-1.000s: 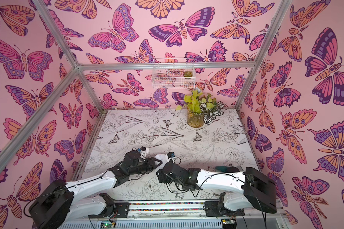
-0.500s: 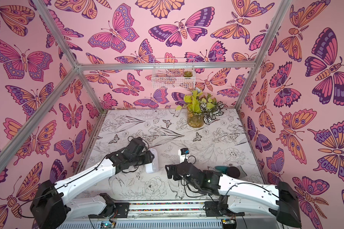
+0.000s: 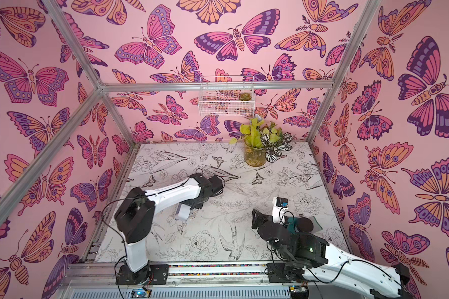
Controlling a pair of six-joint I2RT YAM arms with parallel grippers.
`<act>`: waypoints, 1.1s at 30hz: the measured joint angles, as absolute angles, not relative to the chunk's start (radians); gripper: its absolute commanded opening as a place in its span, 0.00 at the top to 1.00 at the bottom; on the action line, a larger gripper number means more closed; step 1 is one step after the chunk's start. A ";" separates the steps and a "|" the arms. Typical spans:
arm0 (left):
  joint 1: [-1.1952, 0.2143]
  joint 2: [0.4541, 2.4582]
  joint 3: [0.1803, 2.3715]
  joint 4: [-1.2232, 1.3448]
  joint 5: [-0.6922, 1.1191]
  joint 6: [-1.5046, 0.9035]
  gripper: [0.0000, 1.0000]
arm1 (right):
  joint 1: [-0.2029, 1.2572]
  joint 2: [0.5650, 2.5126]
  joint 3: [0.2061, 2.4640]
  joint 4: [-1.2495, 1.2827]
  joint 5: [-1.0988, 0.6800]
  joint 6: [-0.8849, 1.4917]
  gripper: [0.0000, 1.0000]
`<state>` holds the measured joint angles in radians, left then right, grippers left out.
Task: Insert the battery into the alarm
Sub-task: Adjust the alarm at the center of the board.
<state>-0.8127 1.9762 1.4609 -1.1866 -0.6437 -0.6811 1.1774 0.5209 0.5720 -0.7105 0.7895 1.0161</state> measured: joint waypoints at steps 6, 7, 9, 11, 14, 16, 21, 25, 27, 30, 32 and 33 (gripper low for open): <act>-0.864 2.175 1.581 -1.310 -0.723 -0.695 0.62 | 1.177 0.508 0.572 -0.764 0.820 1.026 0.09; -0.872 2.185 1.592 -1.322 -0.729 -0.697 0.54 | 1.177 0.507 0.572 -0.771 0.822 1.026 0.09; -0.888 2.194 1.615 -1.336 -0.724 -0.696 0.34 | 1.177 0.505 0.572 -0.776 0.827 1.026 0.09; -0.907 2.196 1.637 -1.345 -0.722 -0.694 0.25 | 1.177 0.502 0.572 -0.779 0.830 1.028 0.09; -0.946 2.196 1.678 -1.353 -0.703 -0.696 0.14 | 1.177 0.500 0.572 -0.785 0.835 1.033 0.09; -0.976 2.196 1.703 -1.358 -0.689 -0.699 0.12 | 1.177 0.493 0.572 -0.788 0.838 1.034 0.09; -1.029 2.185 1.731 -1.350 -0.639 -0.695 0.11 | 1.177 0.481 0.572 -0.799 0.846 1.036 0.09; -1.035 2.106 1.704 -1.271 -0.582 -0.669 0.10 | 1.177 0.480 0.573 -0.801 0.849 1.015 0.08; -1.034 2.020 1.656 -1.206 -0.556 -0.646 0.10 | 1.177 0.480 0.574 -0.797 0.852 0.992 0.08; -1.027 1.847 1.559 -1.084 -0.516 -0.606 0.08 | 1.177 0.485 0.581 -0.781 0.862 0.952 0.07; -1.014 1.726 1.473 -0.981 -0.490 -0.582 0.05 | 1.177 0.498 0.590 -0.766 0.887 0.923 0.01; -0.999 1.654 1.414 -0.920 -0.471 -0.567 0.01 | 1.177 0.509 0.595 -0.754 0.908 0.915 0.01</act>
